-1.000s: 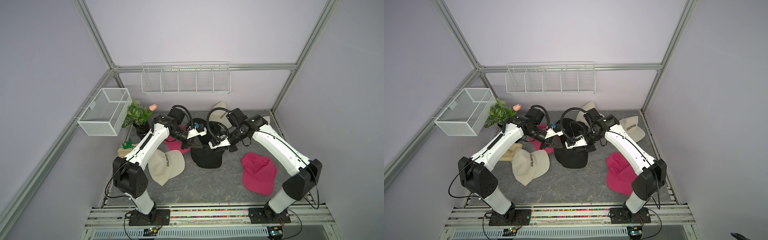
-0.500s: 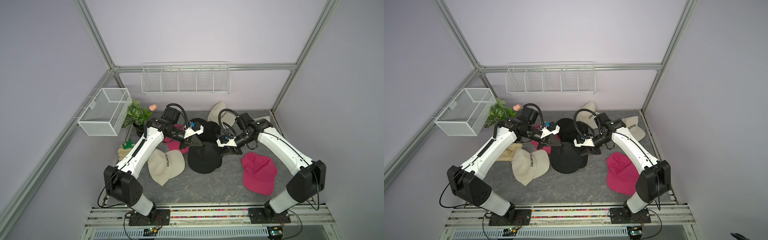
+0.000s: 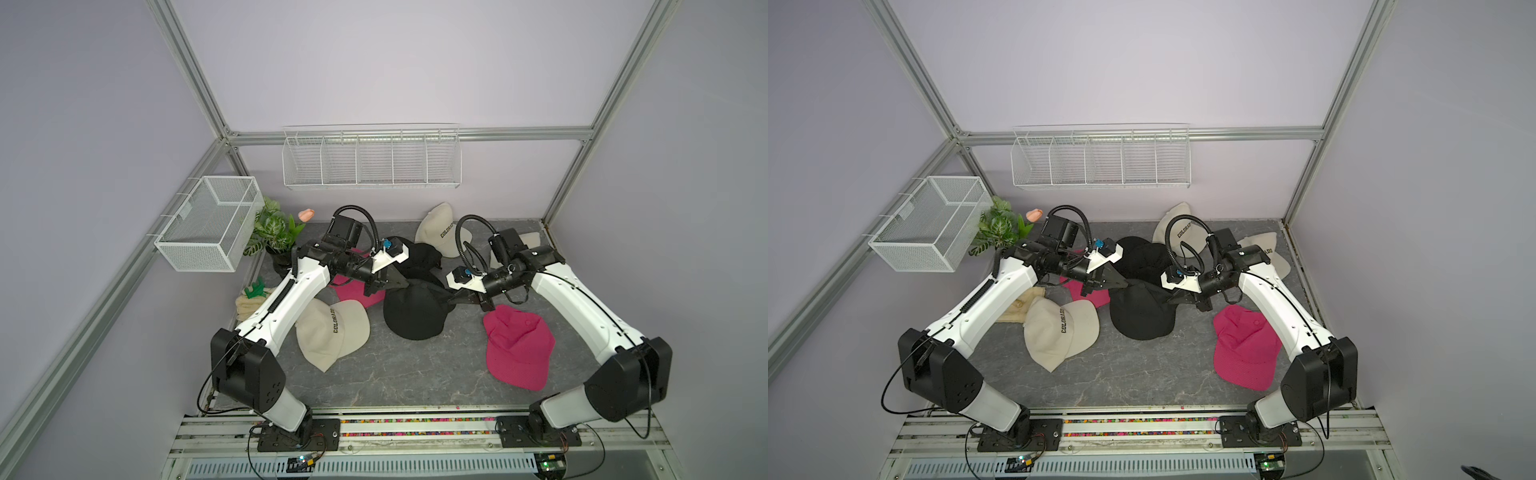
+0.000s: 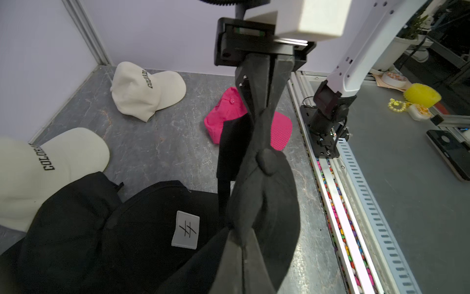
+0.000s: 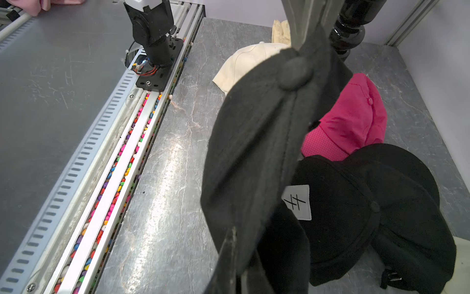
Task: Stack the baseball caps by color
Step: Pick up the baseball cap from the center of the board.
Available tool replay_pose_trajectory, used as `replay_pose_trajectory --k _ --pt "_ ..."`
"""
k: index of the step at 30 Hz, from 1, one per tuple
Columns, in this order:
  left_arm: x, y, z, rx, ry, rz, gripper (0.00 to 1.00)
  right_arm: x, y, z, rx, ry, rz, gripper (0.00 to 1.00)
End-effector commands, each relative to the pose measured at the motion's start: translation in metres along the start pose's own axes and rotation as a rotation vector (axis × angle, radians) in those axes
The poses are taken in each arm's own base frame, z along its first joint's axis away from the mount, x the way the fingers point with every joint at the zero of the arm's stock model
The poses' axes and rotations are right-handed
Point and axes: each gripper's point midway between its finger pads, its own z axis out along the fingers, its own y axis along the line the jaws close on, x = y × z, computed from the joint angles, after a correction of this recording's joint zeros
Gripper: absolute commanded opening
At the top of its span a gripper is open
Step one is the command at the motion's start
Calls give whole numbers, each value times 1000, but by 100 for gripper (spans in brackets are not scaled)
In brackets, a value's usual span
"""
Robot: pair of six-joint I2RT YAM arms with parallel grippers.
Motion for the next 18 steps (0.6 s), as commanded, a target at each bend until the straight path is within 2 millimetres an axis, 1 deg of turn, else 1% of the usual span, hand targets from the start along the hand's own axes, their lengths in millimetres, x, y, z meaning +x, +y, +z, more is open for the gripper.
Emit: replay_pose_trajectory --k 1,5,8,11,14,18 --pt "0 27 9 -83 -15 -53 0 13 -7 3 -13 10 58 7" --pt "6 37 17 -68 10 -109 0 17 -18 -4 -60 9 101 7" --pt "18 45 22 -65 57 -145 0 19 -21 -7 -112 12 134 7" --pt "26 54 28 -63 93 -179 0 28 -25 -4 -160 41 169 7" --pt "32 59 31 -52 116 -204 0 38 -35 -2 -175 62 204 9" --pt "42 74 30 -84 124 -214 0 43 -46 4 -199 59 240 10"
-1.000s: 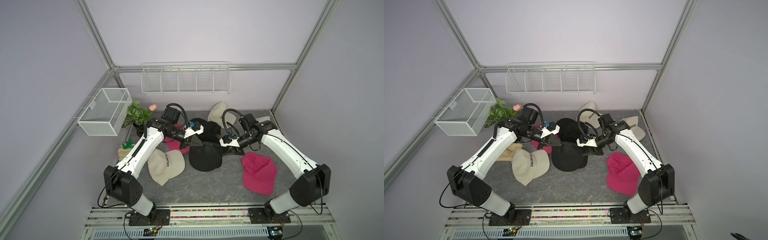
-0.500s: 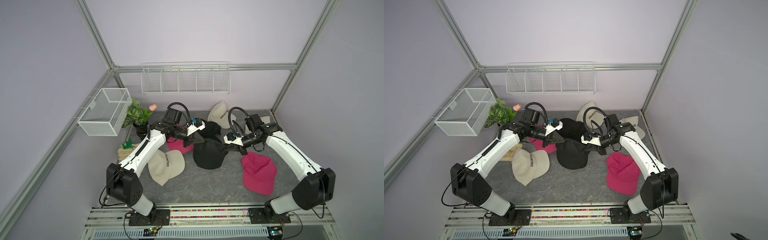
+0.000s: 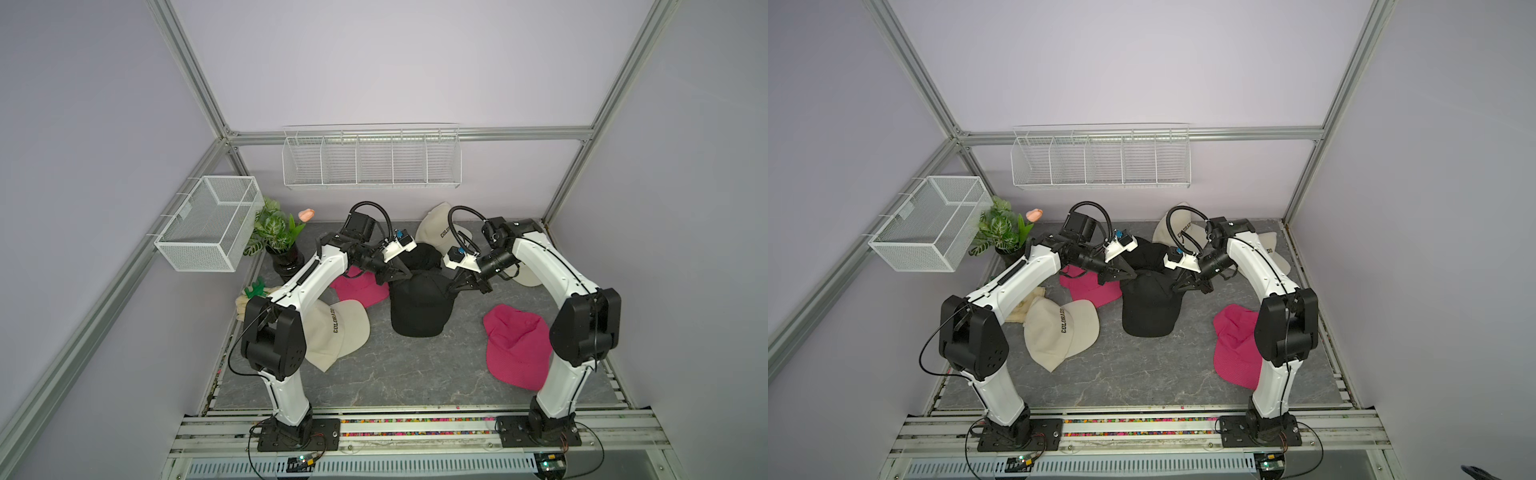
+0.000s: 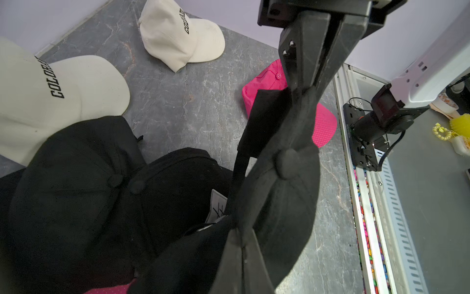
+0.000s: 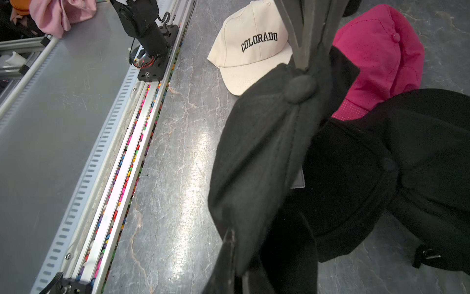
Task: Stack the baseball caps by color
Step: Pick up the baseball cap from the center of the board, then place the baseball cap on the baseball cap.
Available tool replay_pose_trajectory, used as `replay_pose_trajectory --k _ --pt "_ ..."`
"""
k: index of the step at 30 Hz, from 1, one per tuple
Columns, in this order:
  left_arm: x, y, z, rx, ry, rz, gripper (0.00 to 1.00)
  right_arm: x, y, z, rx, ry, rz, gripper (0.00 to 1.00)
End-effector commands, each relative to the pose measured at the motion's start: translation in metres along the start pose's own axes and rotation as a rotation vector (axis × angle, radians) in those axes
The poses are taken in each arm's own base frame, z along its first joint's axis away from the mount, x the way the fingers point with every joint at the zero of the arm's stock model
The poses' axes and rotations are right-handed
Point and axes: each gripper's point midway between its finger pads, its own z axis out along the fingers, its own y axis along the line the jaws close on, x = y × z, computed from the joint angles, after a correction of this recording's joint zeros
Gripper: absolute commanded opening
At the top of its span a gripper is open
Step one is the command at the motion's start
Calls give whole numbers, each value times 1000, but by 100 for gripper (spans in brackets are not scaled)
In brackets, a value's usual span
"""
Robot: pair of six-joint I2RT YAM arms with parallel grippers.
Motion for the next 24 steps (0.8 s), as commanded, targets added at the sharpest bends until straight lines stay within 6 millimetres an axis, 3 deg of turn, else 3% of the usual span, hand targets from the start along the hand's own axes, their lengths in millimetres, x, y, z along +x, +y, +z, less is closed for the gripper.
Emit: replay_pose_trajectory --k 1,7,13,20,24 --pt "-2 14 -5 -22 -2 -18 0 -1 3 -2 -51 -13 31 10" --pt "6 22 -1 4 1 -79 0 8 -16 6 -37 6 86 13" --pt "18 27 4 -5 32 -102 0 14 -15 13 -79 3 139 15" --pt "-18 -7 -18 57 -33 -51 0 -21 14 -2 -86 -62 70 13" --pt "-16 -43 -23 103 -31 14 0 -33 36 -4 -86 -101 25 13"
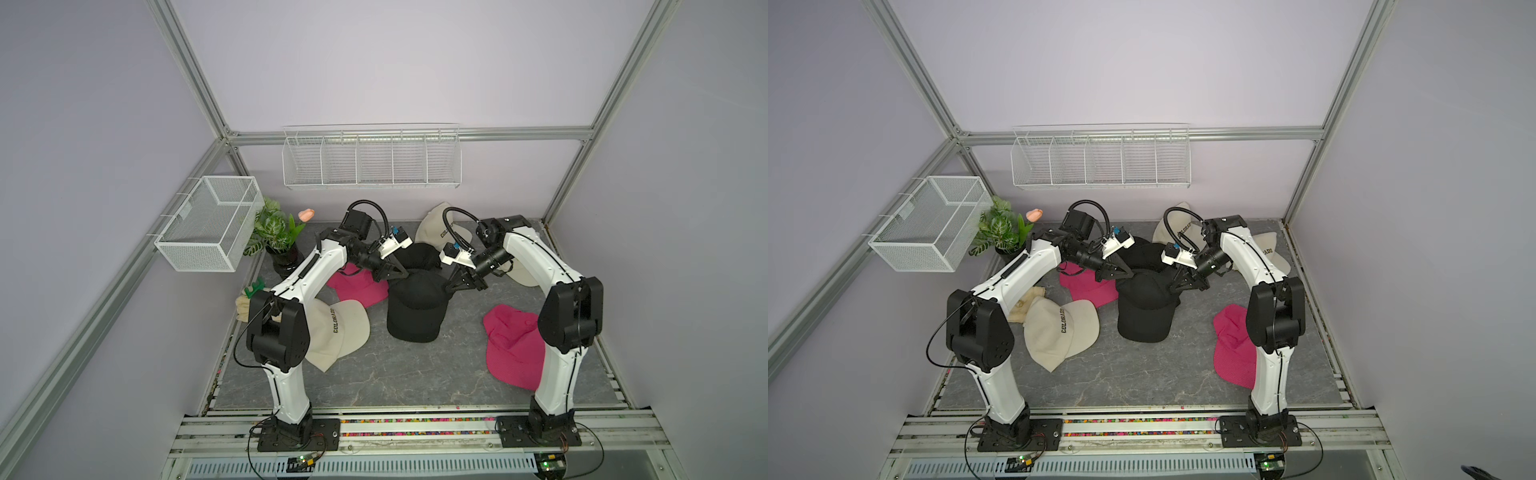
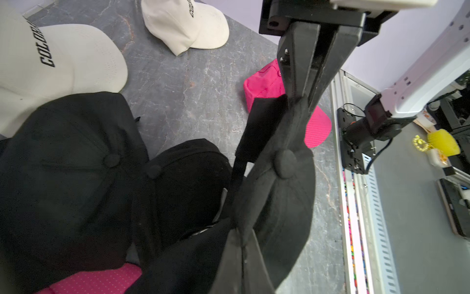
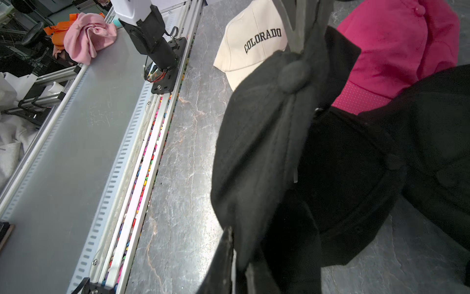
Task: Stack the baseball caps by color
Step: Place the baseball cap on the baseball cap.
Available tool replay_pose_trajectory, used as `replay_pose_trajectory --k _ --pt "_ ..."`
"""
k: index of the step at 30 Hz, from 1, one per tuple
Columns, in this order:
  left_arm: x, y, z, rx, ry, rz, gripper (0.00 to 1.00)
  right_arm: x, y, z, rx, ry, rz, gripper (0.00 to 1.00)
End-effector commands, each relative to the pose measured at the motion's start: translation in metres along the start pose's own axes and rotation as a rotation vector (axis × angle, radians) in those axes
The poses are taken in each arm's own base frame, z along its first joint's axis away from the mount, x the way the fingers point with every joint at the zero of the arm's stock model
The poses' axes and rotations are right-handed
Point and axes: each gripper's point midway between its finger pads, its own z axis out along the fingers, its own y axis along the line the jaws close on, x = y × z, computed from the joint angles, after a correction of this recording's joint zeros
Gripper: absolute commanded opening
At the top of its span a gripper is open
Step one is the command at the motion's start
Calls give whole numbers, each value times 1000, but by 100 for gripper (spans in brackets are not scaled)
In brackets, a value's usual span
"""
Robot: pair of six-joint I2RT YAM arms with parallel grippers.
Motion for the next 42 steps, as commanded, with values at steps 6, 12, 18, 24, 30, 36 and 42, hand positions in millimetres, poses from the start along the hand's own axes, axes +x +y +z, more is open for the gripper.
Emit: replay_pose_trajectory --k 6,12,18,24,30,36,42 --pt "-9 -54 -13 106 -29 80 0 -19 47 1 -44 -73 -44 13" --pt "4 -29 -2 111 37 18 0 -8 36 11 -81 -74 8 13" --pt "12 16 3 80 40 -49 0 6 4 18 -67 -54 64 13" --pt "19 57 15 -10 38 -110 0 31 -43 30 46 25 176 16" --pt "37 69 31 -16 76 -161 0 55 -65 38 109 88 299 19" --pt "36 73 42 -29 64 -156 7 62 -66 40 136 88 334 22" --pt "23 97 43 -128 17 -196 39 61 -85 35 237 70 424 37"
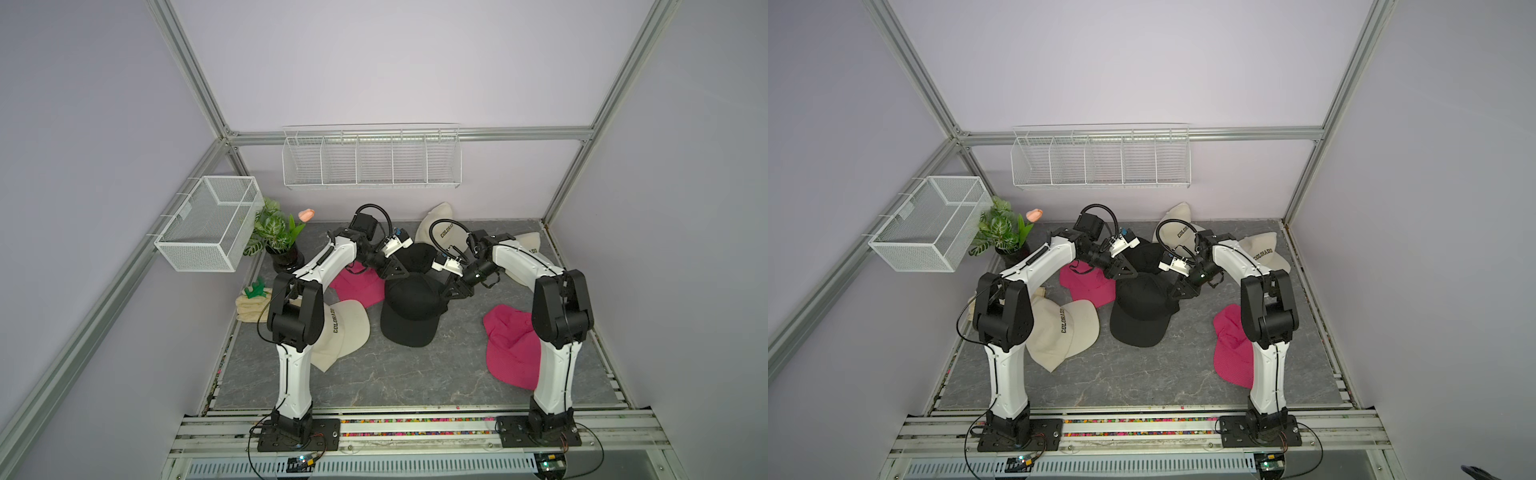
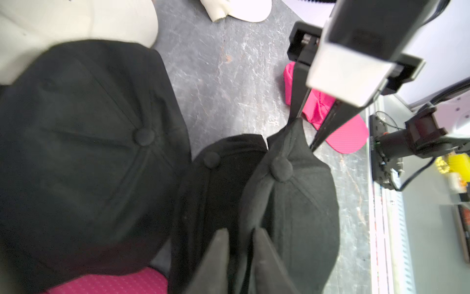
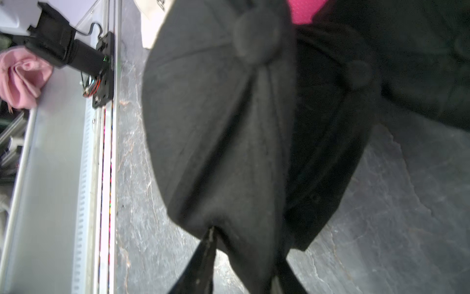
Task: Stack the baseball caps by color
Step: Place the baseball cap on the baseball cap.
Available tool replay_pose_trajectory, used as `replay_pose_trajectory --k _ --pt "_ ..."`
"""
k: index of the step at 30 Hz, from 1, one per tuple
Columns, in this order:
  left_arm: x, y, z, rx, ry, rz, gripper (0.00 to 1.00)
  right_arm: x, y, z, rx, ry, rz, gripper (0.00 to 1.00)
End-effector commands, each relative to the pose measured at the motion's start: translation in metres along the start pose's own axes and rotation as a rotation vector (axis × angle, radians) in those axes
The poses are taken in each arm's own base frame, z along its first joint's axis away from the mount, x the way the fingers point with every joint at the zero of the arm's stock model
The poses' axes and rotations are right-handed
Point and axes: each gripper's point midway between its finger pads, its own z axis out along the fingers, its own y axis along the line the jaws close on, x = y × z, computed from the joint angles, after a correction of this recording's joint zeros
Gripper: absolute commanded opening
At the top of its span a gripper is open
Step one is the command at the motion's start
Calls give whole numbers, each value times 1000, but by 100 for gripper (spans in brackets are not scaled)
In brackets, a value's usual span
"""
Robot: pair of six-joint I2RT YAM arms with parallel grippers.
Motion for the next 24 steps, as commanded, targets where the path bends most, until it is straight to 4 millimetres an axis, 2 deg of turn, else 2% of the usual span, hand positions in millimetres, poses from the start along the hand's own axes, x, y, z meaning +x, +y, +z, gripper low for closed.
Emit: replay_pose_trajectory --k 1,4,7,8,9,11,12,15,18,21,24 --pt "-11 16 2 -63 -42 -30 43 -15 -18 -14 123 -37 68 39" --pt "-17 31 -6 -174 -54 -65 59 -12 -26 -23 210 -28 105 48" --pt "-21 53 -25 -358 -78 -132 75 -14 -31 -38 336 -60 112 69" --pt "-23 59 -33 -417 -96 -158 79 -15 -33 -45 382 -78 119 81" --pt "-24 68 -44 -495 -121 -204 85 -18 -36 -53 438 -104 131 89" --pt "-27 78 -68 -629 -180 -274 100 -23 -39 -71 545 -163 166 89" --pt "-29 79 -79 -679 -212 -301 100 -26 -39 -77 583 -197 191 89" --pt "-27 71 -106 -771 -332 -362 100 -34 -30 -91 644 -325 263 89" --pt "-11 59 -127 -840 -429 -426 100 -35 -11 -82 640 -433 291 89" --pt "9 38 -127 -795 -463 -458 100 -32 13 -63 620 -511 294 89" --pt "30 7 -107 -669 -458 -436 99 -18 34 -36 559 -551 337 89"
